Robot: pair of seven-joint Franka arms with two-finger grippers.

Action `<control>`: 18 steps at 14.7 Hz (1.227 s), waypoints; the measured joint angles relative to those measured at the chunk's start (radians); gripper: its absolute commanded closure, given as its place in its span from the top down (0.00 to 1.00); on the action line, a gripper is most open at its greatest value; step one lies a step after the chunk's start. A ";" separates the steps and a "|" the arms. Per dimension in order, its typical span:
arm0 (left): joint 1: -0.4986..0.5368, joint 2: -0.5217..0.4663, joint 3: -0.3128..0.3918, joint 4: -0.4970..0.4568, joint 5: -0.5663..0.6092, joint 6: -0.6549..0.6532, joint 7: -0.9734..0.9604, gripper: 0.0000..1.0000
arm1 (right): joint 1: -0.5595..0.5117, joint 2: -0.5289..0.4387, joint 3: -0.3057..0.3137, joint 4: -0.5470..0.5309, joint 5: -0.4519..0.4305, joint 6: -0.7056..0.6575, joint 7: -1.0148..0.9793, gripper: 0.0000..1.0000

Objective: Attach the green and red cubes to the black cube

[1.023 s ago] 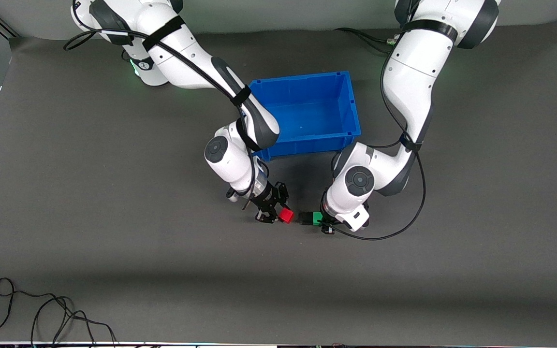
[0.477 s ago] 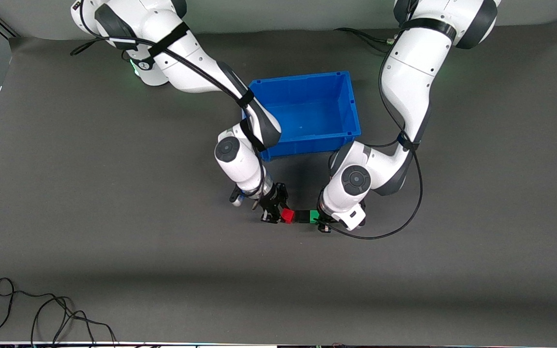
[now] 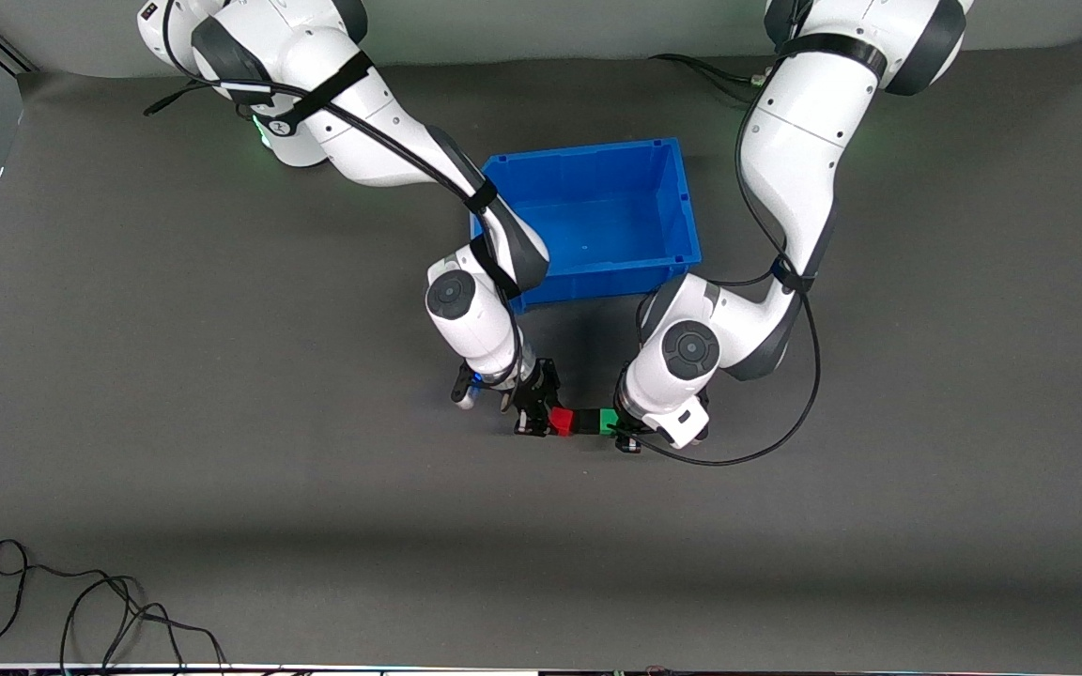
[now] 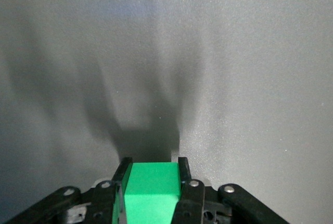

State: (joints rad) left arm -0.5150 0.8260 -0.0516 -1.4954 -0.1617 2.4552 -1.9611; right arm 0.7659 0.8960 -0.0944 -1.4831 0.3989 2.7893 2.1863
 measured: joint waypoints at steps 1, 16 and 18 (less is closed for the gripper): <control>0.000 0.000 0.000 0.000 0.000 0.000 0.000 0.00 | 0.000 0.000 0.000 0.008 0.000 -0.006 0.000 0.36; 0.003 -0.004 0.008 0.016 0.019 -0.034 0.014 1.00 | 0.000 0.007 0.003 0.029 -0.002 -0.026 -0.008 1.00; 0.019 -0.023 0.014 0.025 0.026 -0.103 0.072 1.00 | -0.002 -0.002 -0.011 0.037 -0.006 -0.073 -0.081 1.00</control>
State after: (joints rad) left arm -0.4964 0.8032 -0.0377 -1.4703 -0.1355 2.3518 -1.8894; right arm 0.7640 0.8941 -0.1058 -1.4456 0.3934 2.7164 2.1051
